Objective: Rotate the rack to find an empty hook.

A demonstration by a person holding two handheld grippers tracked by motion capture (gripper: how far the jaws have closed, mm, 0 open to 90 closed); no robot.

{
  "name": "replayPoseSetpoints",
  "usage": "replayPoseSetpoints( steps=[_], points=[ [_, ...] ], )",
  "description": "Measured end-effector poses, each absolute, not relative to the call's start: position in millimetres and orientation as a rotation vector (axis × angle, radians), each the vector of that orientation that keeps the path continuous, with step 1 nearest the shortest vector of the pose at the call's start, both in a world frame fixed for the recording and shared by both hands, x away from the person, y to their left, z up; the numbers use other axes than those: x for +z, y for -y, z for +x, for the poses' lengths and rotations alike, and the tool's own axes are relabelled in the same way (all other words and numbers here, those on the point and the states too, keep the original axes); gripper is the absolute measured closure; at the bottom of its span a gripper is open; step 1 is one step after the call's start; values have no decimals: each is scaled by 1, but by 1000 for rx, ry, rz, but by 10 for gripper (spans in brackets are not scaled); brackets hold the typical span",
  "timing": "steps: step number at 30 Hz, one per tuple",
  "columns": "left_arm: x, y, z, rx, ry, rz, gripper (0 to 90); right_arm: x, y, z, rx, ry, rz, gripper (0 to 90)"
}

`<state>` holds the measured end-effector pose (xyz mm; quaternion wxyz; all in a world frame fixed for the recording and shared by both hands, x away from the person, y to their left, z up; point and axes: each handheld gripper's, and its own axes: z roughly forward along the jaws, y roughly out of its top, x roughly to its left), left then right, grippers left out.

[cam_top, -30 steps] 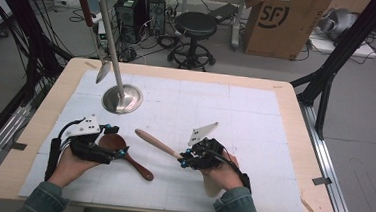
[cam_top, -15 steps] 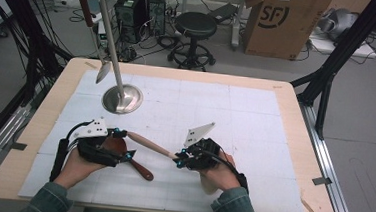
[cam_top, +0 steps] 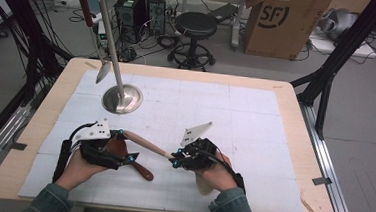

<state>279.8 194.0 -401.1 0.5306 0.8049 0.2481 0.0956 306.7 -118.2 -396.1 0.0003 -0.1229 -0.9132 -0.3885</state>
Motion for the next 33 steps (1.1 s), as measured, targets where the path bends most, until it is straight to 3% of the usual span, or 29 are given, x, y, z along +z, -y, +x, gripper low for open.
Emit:
replayPoseSetpoints(
  steps=[12, 33],
  points=[
    [-396, -192, 278, 239, -575, 1916, 248, -396, 113, 308, -1133, 2884, -414, 742],
    [-390, -196, 276, 241, -560, 1881, 246, -384, 114, 310, -1274, 2799, -418, 789]
  ],
)
